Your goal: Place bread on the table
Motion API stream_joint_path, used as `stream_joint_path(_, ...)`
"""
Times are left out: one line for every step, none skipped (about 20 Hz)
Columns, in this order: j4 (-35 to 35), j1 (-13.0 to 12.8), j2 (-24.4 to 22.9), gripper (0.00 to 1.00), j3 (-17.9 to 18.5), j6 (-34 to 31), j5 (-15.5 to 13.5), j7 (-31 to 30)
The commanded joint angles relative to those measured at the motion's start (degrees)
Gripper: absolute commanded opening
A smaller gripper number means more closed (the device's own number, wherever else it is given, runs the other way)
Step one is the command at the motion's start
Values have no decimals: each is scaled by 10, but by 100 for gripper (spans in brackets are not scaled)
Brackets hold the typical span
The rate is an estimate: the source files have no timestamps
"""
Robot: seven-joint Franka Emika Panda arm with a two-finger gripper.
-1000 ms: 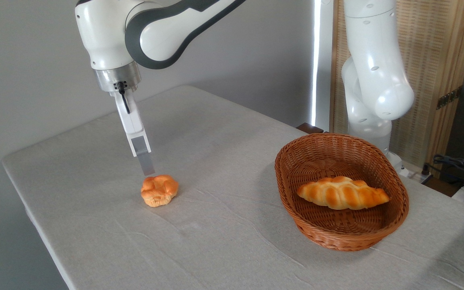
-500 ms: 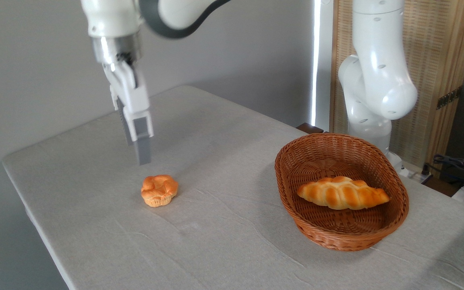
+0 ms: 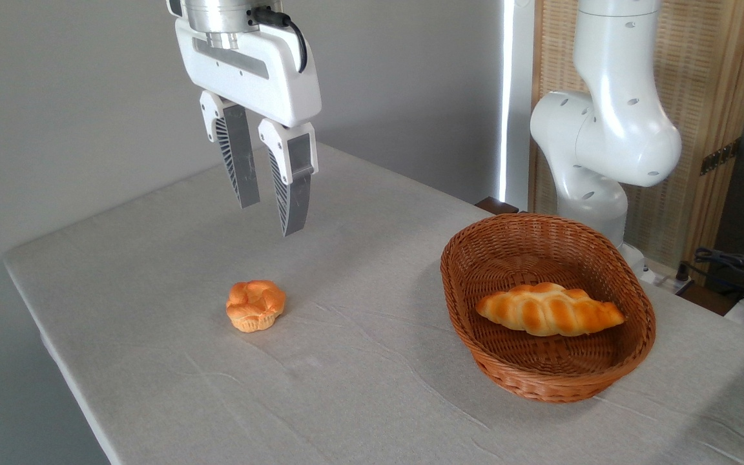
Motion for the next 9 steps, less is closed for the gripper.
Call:
stream_joint_path(14, 28, 7, 100, -8, -15, 1, -7)
stream_joint_path(14, 33, 8, 100, -15, -15, 1, -5)
stream_joint_path(14, 33, 10, 100, -19, -15, 1, -4)
stream_joint_path(14, 33, 11, 100, -20, -15, 2, -7)
stream_joint_path(13, 32, 11, 100, -20, -15, 2, -7)
stream_joint_path(13, 32, 11, 100, -20, -17, 3, -10)
stream_joint_path(12, 32, 10, 100, -19, -21, 3, -12)
stream_joint_path(12, 32, 10, 100, -16, -27, 3, -11)
stream_joint_path(12, 32, 10, 100, -15, -30, 3, -7)
